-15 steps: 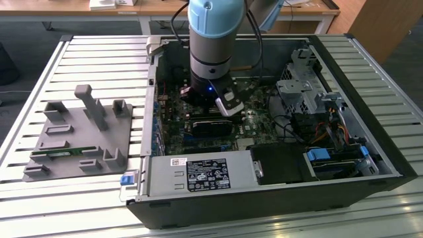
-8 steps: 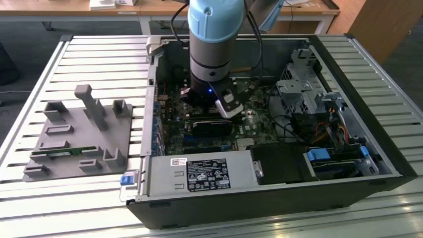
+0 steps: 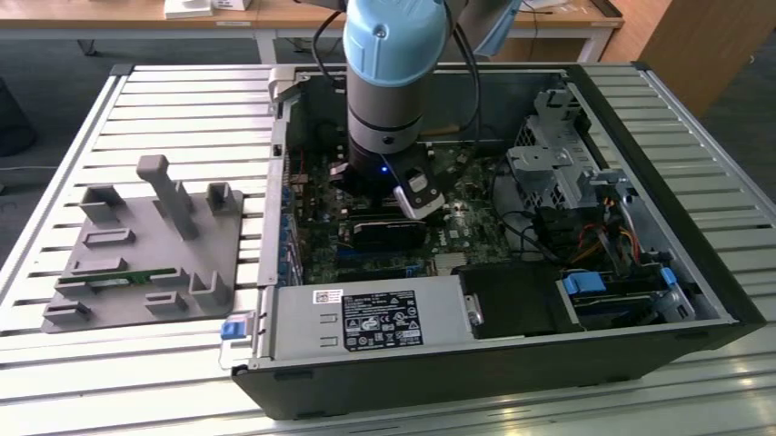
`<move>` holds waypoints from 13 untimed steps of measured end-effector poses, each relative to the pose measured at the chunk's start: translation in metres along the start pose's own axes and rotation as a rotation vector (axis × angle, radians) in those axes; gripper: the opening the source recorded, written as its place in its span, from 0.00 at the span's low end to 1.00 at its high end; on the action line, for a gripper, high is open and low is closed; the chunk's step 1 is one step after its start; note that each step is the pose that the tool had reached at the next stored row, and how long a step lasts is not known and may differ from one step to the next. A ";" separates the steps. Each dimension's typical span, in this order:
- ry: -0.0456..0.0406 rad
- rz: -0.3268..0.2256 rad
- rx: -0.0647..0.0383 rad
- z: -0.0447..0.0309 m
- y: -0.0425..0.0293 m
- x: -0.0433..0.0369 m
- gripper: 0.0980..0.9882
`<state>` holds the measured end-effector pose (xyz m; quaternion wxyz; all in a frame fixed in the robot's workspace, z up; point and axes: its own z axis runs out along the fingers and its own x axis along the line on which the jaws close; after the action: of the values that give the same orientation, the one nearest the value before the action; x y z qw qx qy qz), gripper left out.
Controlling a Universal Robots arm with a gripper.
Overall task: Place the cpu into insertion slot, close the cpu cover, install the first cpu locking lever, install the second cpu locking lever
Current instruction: 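Install the second cpu locking lever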
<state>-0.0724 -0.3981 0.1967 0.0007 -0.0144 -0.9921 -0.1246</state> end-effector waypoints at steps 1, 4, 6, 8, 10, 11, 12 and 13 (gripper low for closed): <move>0.0002 0.000 -0.004 0.0001 -0.0002 0.0006 0.01; 0.0004 0.000 -0.015 0.0008 -0.0004 0.0014 0.01; 0.0005 0.000 -0.020 0.0016 -0.0005 0.0016 0.01; 0.0007 0.000 -0.024 0.0023 -0.0007 0.0019 0.01; 0.0007 0.000 -0.029 0.0031 -0.0009 0.0020 0.01; 0.0008 0.000 -0.031 0.0034 -0.0010 0.0021 0.01; 0.0008 0.000 -0.033 0.0038 -0.0011 0.0023 0.01; 0.0008 0.000 -0.035 0.0042 -0.0012 0.0027 0.01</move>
<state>-0.0751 -0.3982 0.1924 0.0009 -0.0144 -0.9898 -0.1419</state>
